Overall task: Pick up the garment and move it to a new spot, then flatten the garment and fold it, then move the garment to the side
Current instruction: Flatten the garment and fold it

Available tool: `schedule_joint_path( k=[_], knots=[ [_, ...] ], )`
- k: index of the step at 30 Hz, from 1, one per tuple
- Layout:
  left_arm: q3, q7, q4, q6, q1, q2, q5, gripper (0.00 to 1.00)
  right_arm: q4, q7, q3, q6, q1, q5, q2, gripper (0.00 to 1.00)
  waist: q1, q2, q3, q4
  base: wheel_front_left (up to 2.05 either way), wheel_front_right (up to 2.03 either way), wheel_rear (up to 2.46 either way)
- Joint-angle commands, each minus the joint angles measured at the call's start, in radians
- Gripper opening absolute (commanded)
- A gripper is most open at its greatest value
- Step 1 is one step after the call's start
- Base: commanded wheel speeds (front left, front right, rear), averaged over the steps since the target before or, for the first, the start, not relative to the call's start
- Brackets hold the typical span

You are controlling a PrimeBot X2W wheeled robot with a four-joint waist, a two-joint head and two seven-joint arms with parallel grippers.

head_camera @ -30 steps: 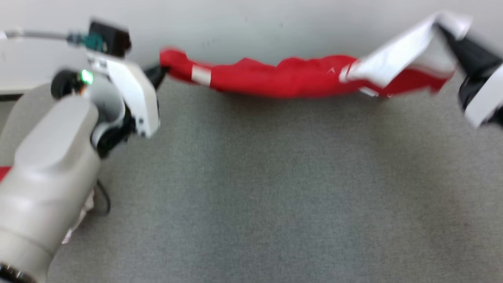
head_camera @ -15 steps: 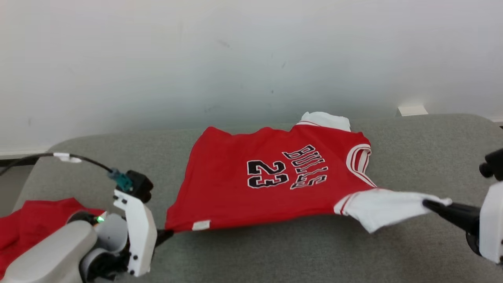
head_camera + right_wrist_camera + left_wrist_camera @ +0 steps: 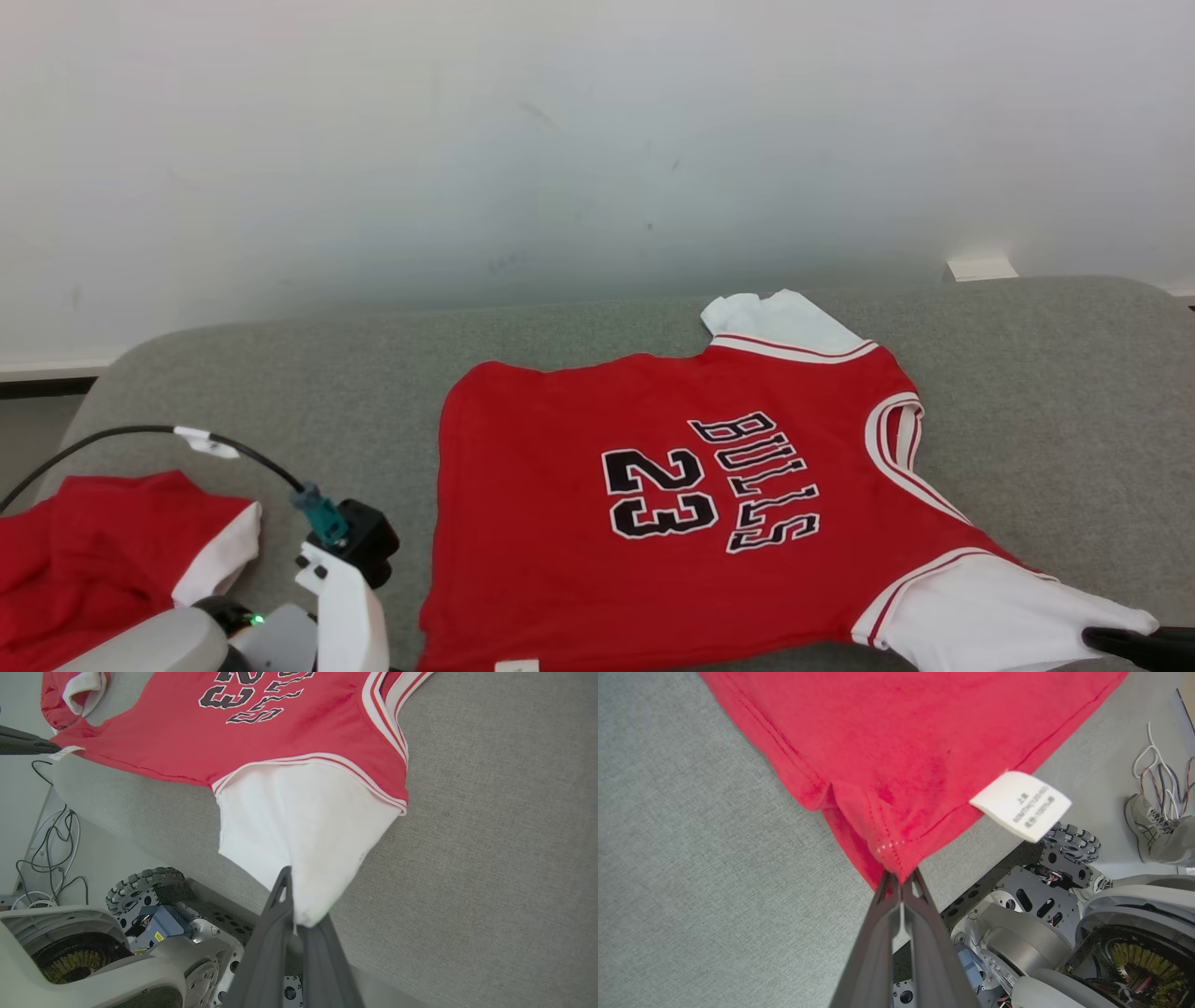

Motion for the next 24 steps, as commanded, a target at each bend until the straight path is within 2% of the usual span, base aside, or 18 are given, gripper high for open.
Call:
schedule_joint_path(
  k=[1, 4, 7, 10, 16, 24],
  knots=[
    [0.001, 0.008, -0.009, 0.004, 0.014, 0.012, -0.004, 0.00, -0.014, 0.006, -0.002, -0.002, -0.003, 0.016, -0.011, 0.00, 0.0002, -0.0001, 0.005, -0.001, 0.00, 0.00, 0.00],
    [0.010, 0.022, -0.018, 0.007, -0.011, 0.012, -0.011, 0.00, -0.029, 0.011, -0.012, -0.002, -0.031, 0.009, -0.027, 0.00, 0.0002, -0.0001, 0.020, 0.001, 0.00, 0.00, 0.00],
    [0.020, 0.034, 0.004, -0.003, -0.044, -0.013, -0.020, 0.00, -0.004, 0.013, -0.017, -0.002, -0.057, 0.006, 0.010, 0.00, 0.0002, -0.0001, 0.038, 0.004, 0.00, 0.00, 0.00],
    [0.022, 0.049, 0.059, -0.030, -0.088, -0.044, -0.015, 0.00, 0.047, 0.030, -0.017, -0.002, -0.082, 0.020, 0.060, 0.00, 0.0002, -0.0001, 0.060, 0.008, 0.00, 0.00, 0.00],
    [0.036, 0.080, 0.210, -0.073, -0.189, -0.118, -0.019, 0.00, 0.220, 0.053, -0.032, -0.002, -0.168, 0.038, 0.209, 0.00, 0.0002, -0.0001, 0.127, 0.008, 0.00, 0.00, 0.00],
    [0.045, 0.053, 0.408, -0.113, -0.291, -0.212, 0.017, 0.00, 0.551, 0.065, -0.036, -0.002, -0.272, 0.062, 0.422, 0.00, 0.0002, -0.0001, 0.191, 0.010, 0.00, 0.00, 0.00]
  ],
)
